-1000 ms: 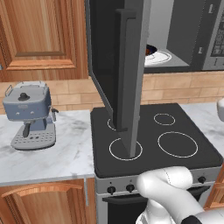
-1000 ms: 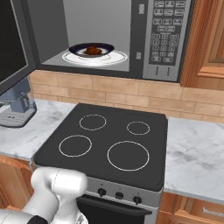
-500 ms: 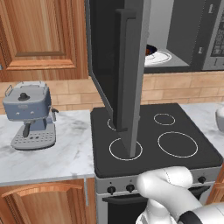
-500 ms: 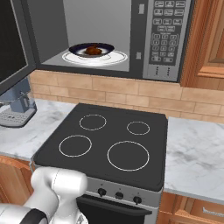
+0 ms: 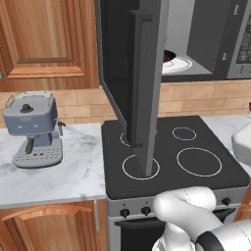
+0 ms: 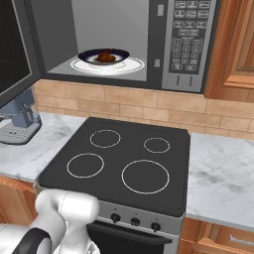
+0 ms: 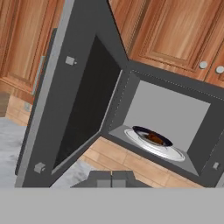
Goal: Transport the chicken drumstick from the fridge to the microwave and turn on the microwave.
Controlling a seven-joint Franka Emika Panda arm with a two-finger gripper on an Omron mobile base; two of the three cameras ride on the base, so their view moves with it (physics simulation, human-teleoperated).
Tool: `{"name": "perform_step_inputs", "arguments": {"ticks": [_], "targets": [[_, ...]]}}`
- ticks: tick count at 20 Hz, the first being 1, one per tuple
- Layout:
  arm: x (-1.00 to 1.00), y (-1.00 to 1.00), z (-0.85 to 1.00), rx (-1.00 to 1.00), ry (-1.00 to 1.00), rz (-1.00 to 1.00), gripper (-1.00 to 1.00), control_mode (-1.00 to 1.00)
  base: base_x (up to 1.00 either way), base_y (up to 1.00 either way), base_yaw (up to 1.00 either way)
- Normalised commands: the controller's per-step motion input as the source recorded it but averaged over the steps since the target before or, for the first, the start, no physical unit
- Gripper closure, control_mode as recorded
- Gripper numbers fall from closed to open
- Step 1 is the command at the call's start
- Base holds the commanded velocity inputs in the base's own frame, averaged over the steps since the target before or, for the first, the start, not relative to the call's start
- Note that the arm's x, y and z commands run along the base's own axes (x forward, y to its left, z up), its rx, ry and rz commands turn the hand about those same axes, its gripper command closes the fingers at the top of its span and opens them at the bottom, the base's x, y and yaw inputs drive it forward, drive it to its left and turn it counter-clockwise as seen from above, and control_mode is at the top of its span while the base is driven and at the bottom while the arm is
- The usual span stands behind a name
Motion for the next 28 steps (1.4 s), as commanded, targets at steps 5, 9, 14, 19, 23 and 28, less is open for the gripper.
{"name": "perform_step_inputs", "arguments": {"ticks": [5, 9, 14, 19, 23, 28], "targets": [[-0.05, 0.32, 0.0, 0.0, 0.0, 0.0, 1.0, -1.0, 0.0, 0.0, 0.0], [0.0, 0.29, 0.0, 0.0, 0.0, 0.0, 1.0, -1.0, 0.0, 0.0, 0.0], [0.0, 0.26, -0.01, -0.02, 0.0, 0.0, 1.0, -1.0, 0.0, 0.0, 0.0], [0.0, 0.22, -0.03, -0.02, 0.0, 0.0, 1.0, -1.0, 0.0, 0.0, 0.0], [0.08, 0.26, -0.05, -0.01, 0.0, 0.0, 1.0, -1.0, 0.0, 0.0, 0.0], [0.15, 0.32, -0.05, 0.0, 0.0, 0.0, 1.0, -1.0, 0.0, 0.0, 0.0]]}}
